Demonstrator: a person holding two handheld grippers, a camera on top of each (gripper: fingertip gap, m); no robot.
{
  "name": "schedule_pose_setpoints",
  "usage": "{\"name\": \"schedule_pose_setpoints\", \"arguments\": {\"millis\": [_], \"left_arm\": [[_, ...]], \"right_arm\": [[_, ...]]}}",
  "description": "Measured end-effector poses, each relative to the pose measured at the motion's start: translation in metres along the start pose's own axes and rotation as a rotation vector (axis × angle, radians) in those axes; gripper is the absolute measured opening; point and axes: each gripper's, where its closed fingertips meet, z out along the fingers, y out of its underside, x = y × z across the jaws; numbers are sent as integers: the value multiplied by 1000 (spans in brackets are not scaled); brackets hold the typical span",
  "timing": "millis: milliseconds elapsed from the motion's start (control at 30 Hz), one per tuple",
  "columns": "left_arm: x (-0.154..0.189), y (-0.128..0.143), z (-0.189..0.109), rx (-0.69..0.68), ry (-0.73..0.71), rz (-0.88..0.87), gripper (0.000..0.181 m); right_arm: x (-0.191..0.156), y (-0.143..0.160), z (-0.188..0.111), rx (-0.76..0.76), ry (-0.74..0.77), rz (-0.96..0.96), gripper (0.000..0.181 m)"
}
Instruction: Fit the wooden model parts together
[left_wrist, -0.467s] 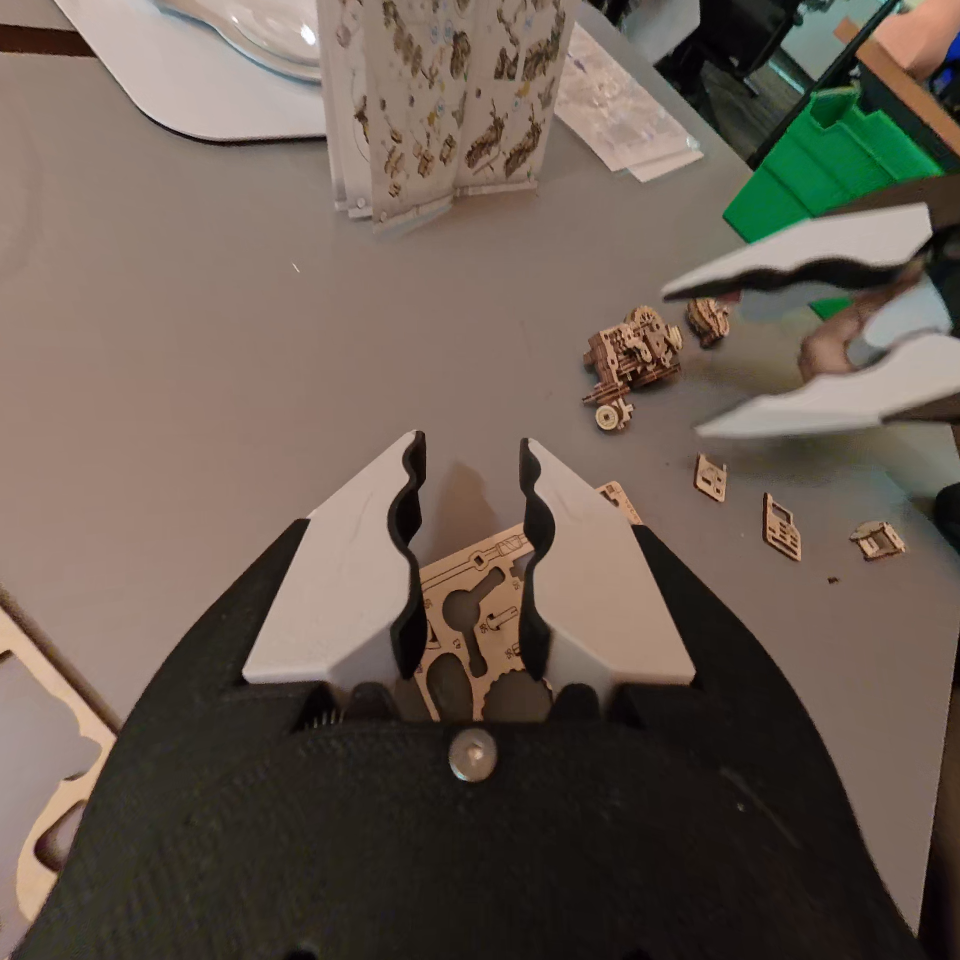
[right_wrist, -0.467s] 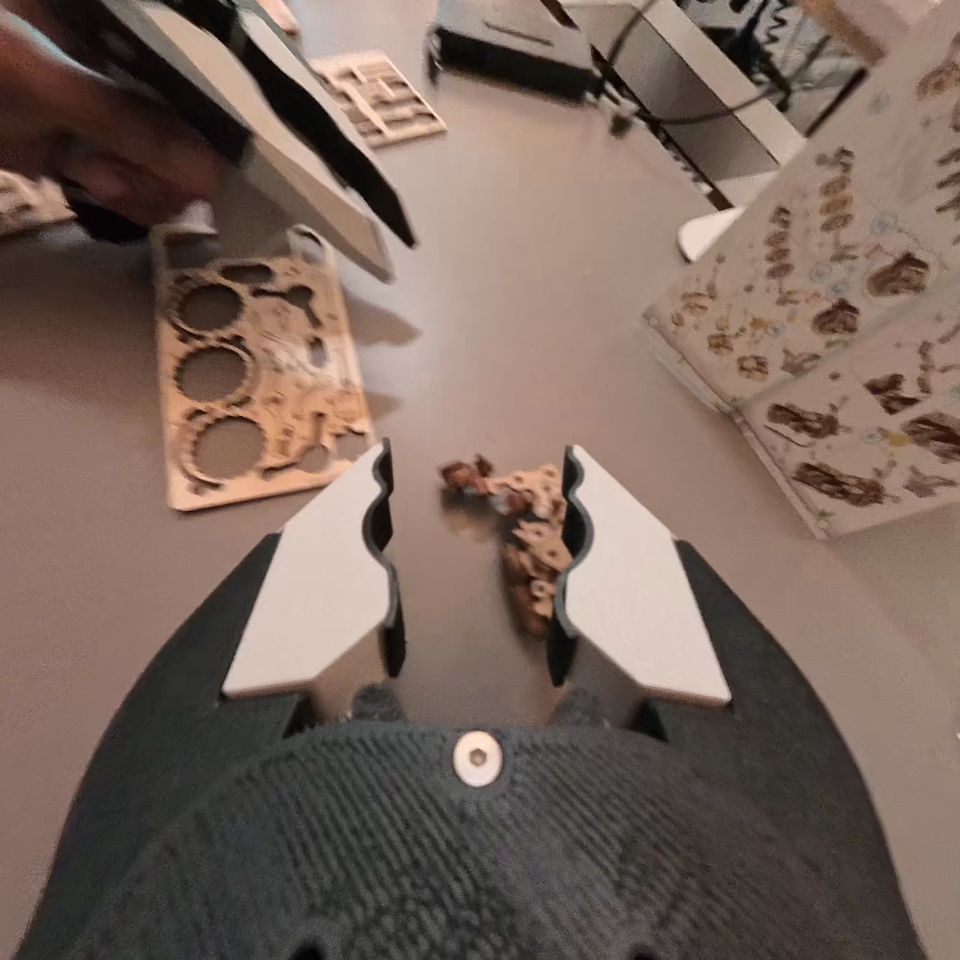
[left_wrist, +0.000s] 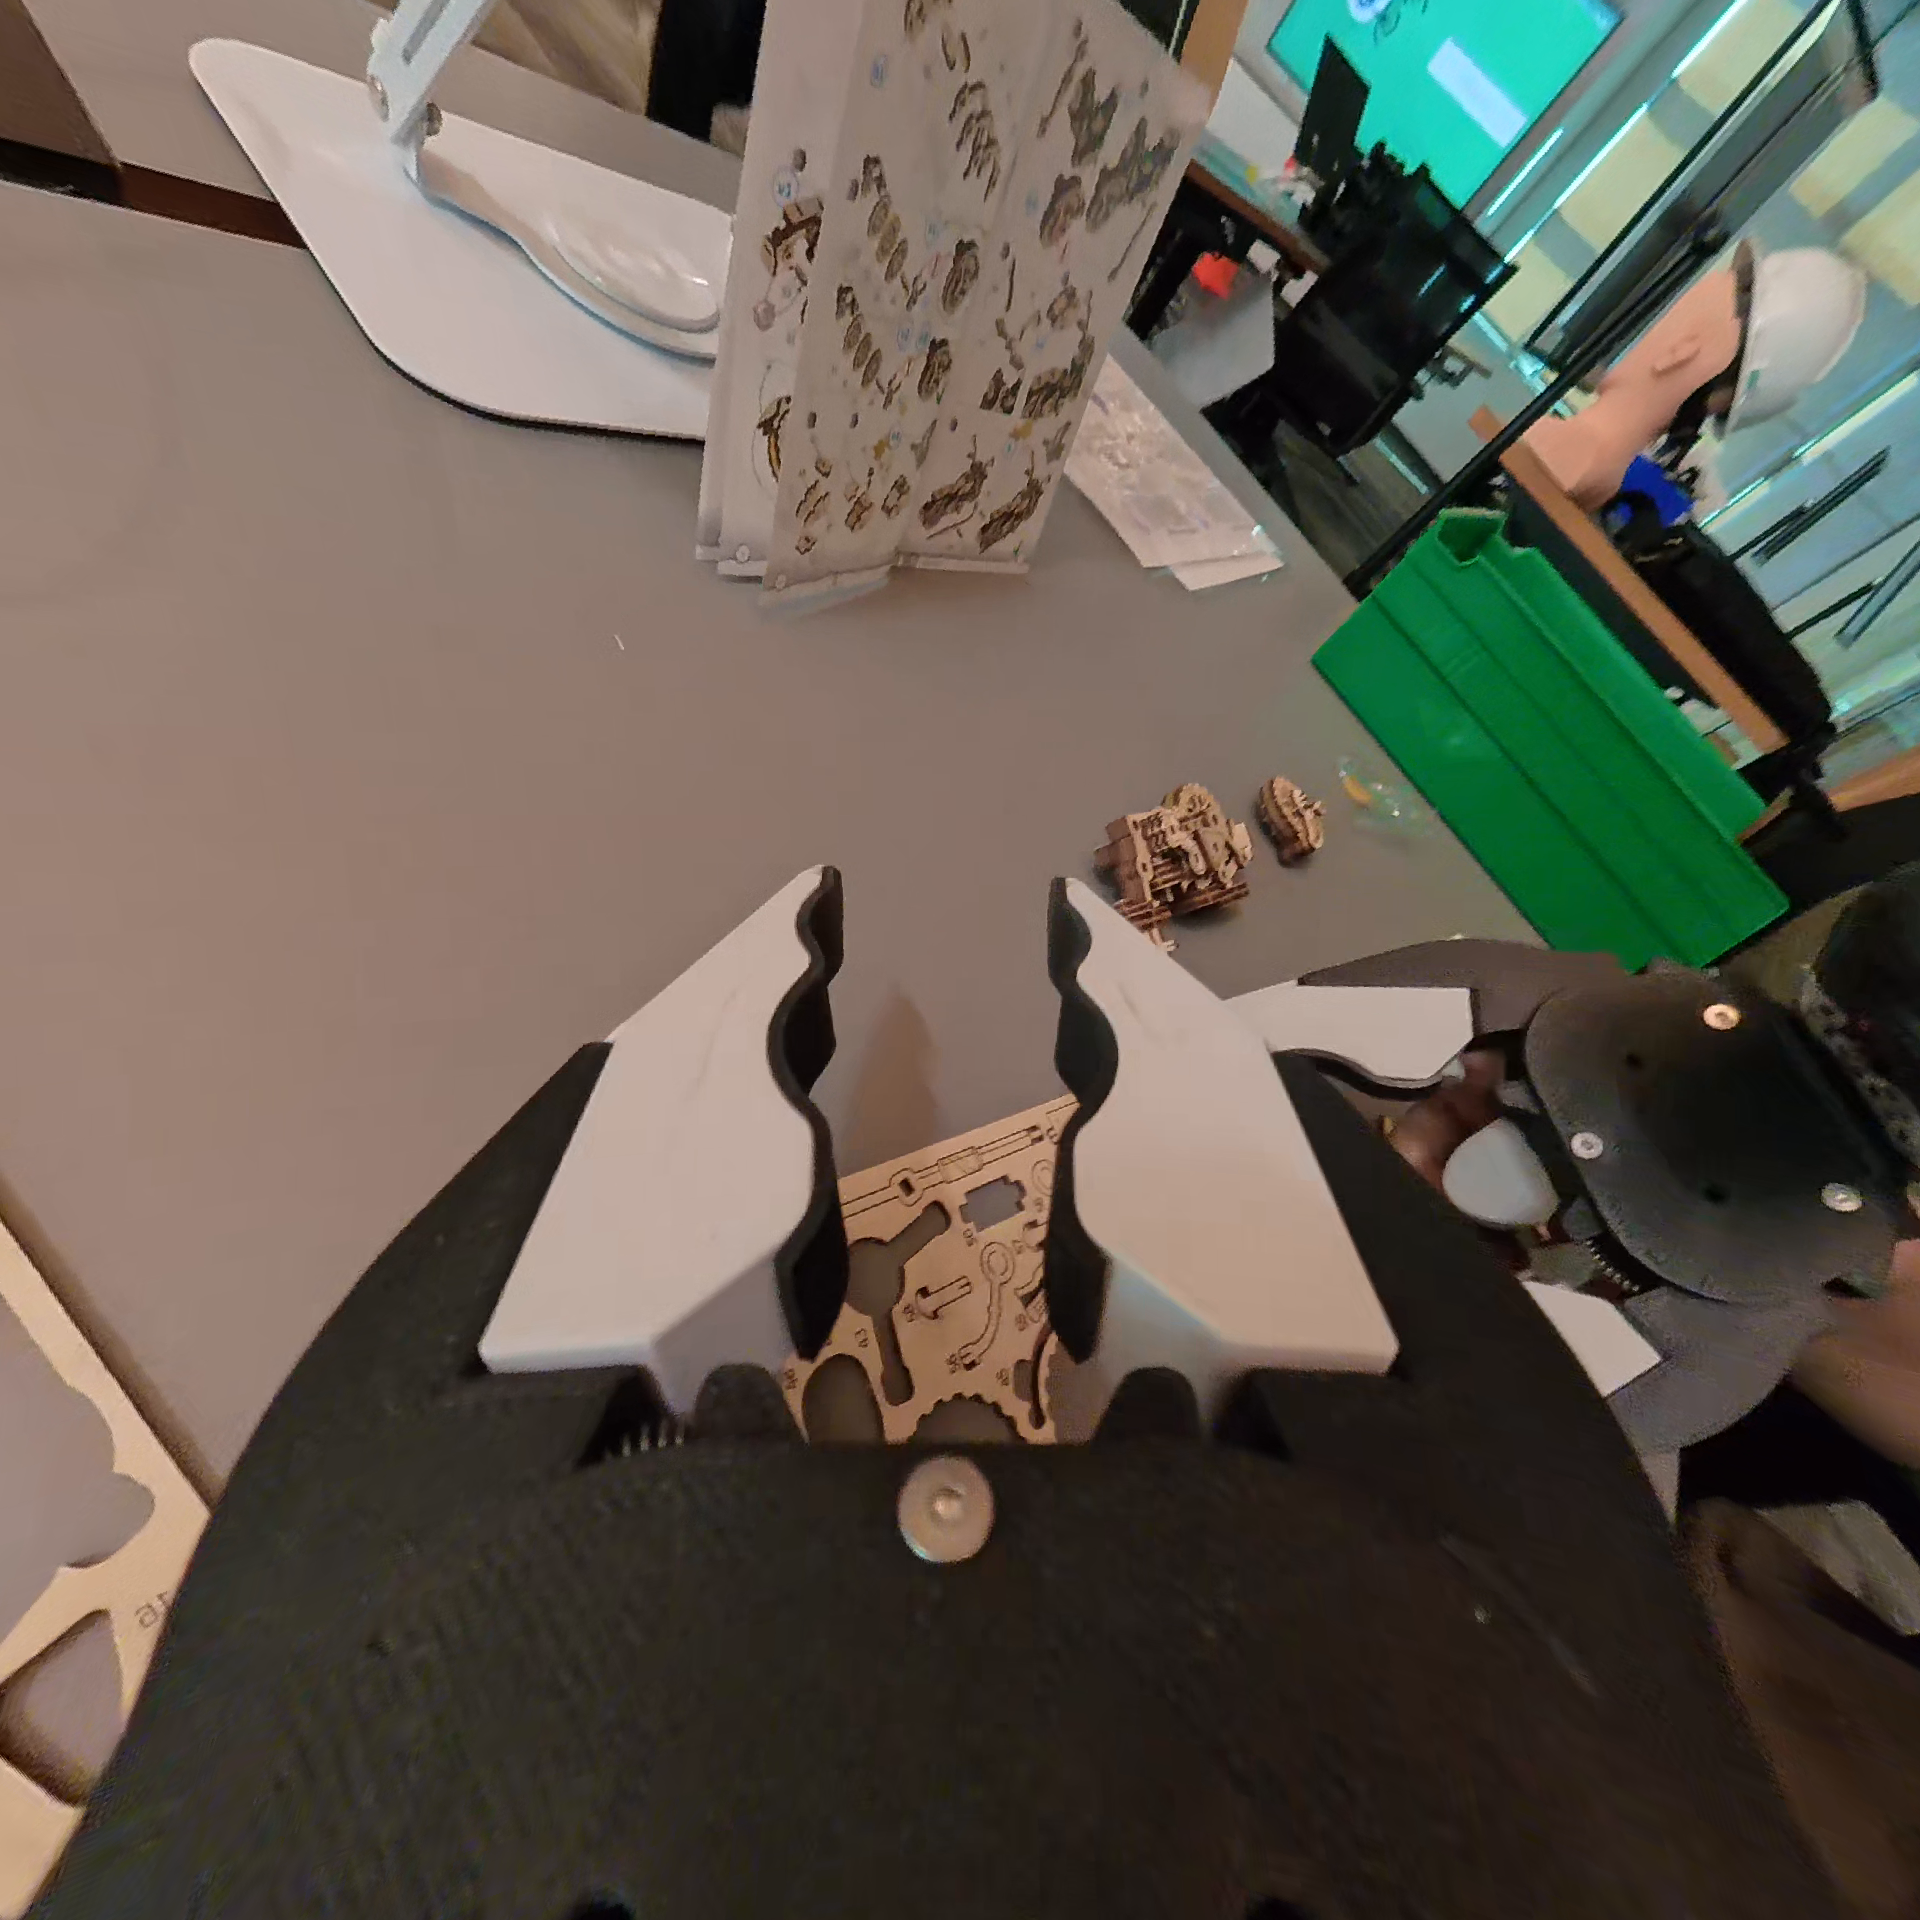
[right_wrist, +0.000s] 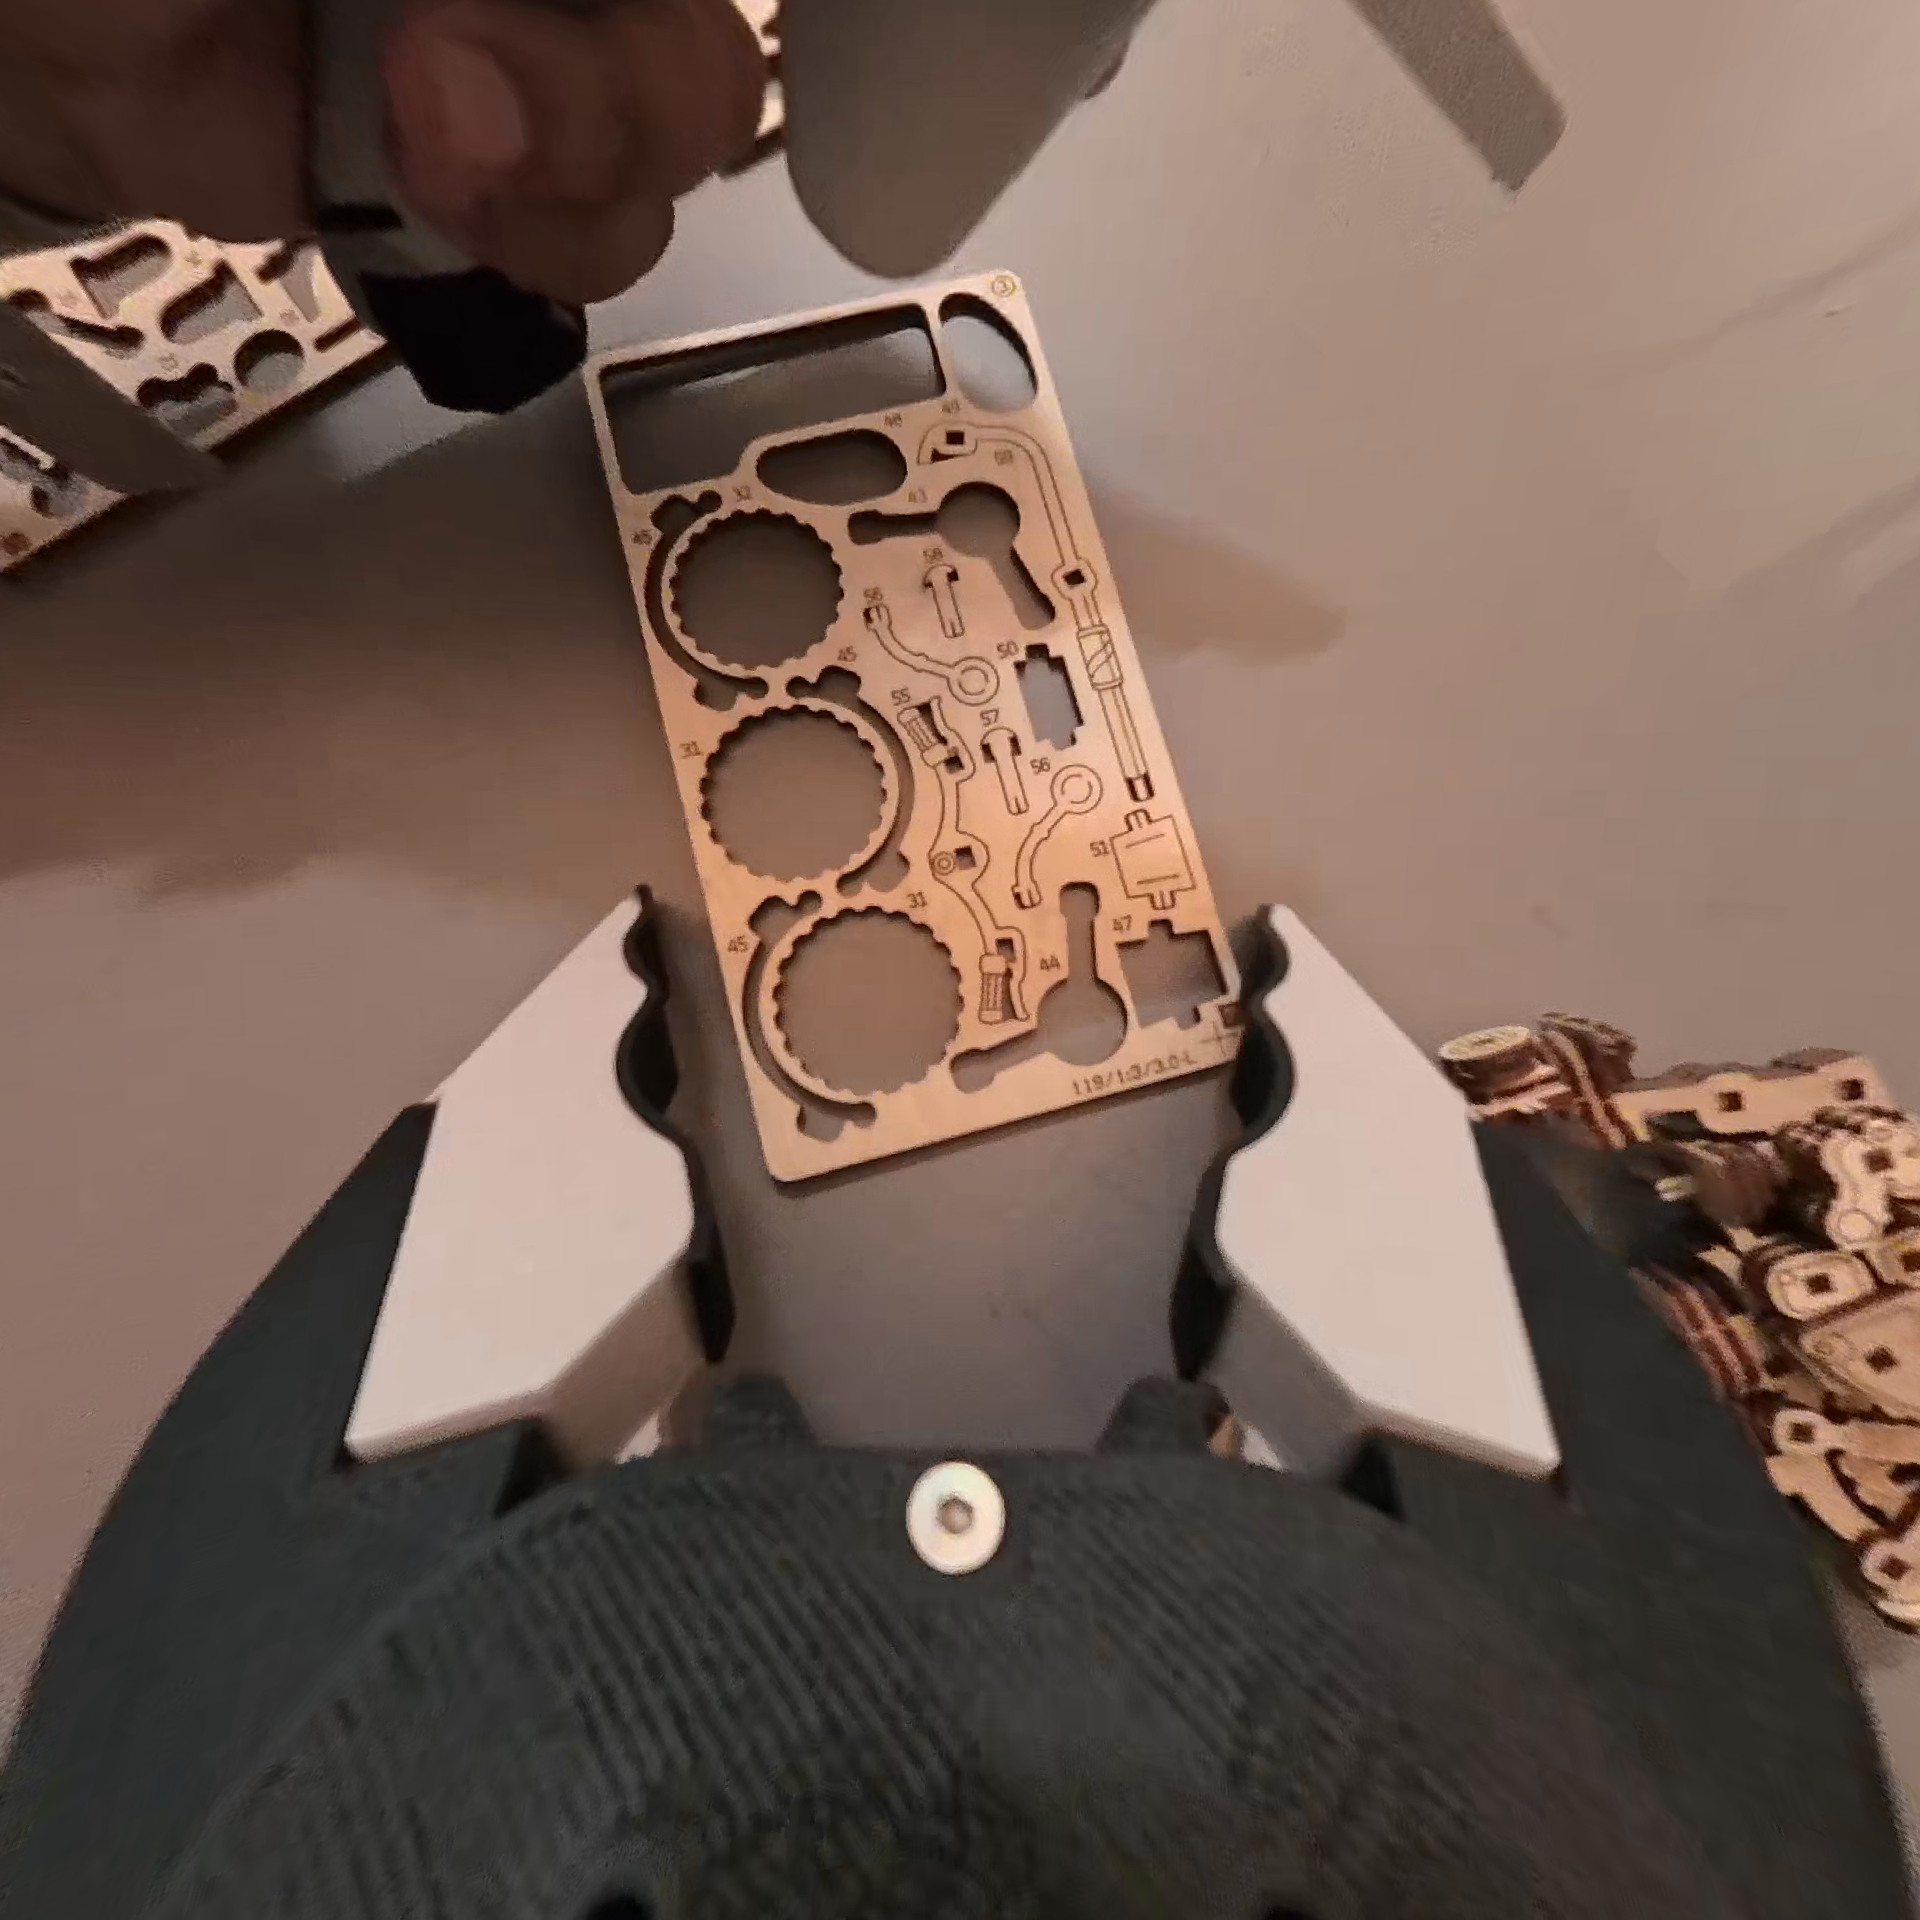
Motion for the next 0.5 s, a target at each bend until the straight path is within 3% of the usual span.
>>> {"name": "schedule_pose_setpoints", "arguments": {"millis": [100, 333, 500], "left_arm": [[2, -7, -4, 32, 12, -17, 38], [-2, -26, -20, 130, -26, 22, 41], [-15, -66, -56, 407, -171, 40, 54]], "right_arm": [[-2, 2, -4, 3, -6, -5, 94], [-5, 8, -20, 52, 9, 32, 93], [13, -7, -53, 194, 69, 79, 93]]}}
